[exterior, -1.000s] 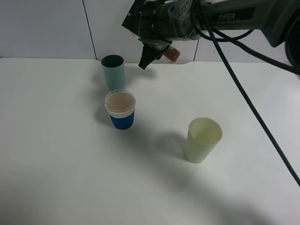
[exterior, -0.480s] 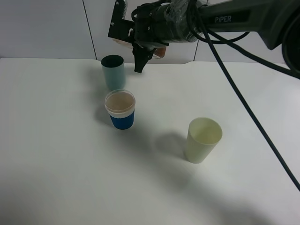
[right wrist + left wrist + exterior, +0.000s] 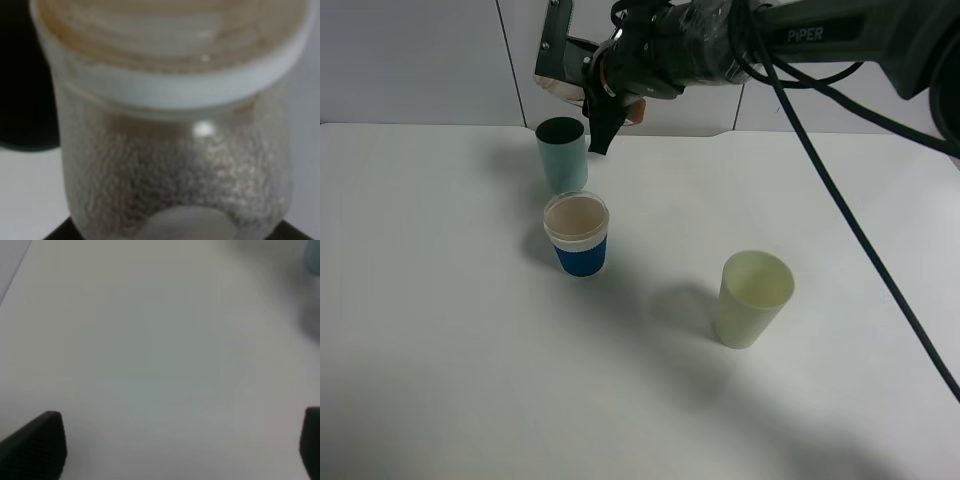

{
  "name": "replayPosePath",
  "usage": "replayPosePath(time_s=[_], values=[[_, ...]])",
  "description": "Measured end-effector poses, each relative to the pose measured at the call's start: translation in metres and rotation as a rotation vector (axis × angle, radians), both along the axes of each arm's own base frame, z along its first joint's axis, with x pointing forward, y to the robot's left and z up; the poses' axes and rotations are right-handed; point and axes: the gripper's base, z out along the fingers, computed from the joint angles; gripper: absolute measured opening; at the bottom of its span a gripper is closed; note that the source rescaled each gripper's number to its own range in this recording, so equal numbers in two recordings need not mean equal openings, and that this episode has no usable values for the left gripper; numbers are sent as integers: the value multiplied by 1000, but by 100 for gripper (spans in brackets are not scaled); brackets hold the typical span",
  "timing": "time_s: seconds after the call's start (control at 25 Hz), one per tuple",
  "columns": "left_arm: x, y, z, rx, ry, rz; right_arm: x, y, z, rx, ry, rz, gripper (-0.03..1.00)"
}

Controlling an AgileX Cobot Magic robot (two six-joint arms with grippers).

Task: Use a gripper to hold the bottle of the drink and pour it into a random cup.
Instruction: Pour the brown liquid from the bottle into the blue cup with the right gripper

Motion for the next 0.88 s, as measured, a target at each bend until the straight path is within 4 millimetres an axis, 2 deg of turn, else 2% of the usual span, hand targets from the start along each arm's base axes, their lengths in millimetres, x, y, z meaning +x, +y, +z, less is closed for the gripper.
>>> replayPosePath(time_s=[0.2, 0.36, 0.6, 0.76, 0.88], values=[[0, 0, 0, 0, 0, 0, 1, -10, 22, 57, -37, 32, 3], [0, 0, 0, 0, 0, 0, -9, -26, 30, 68, -69, 117, 3], [0, 0, 0, 0, 0, 0, -22, -51, 19, -29, -73, 191, 3], [0, 0, 0, 0, 0, 0, -27, -56, 9, -123, -82, 249, 3], [0, 0, 0, 0, 0, 0, -31, -53, 6, -166, -100, 300, 3]])
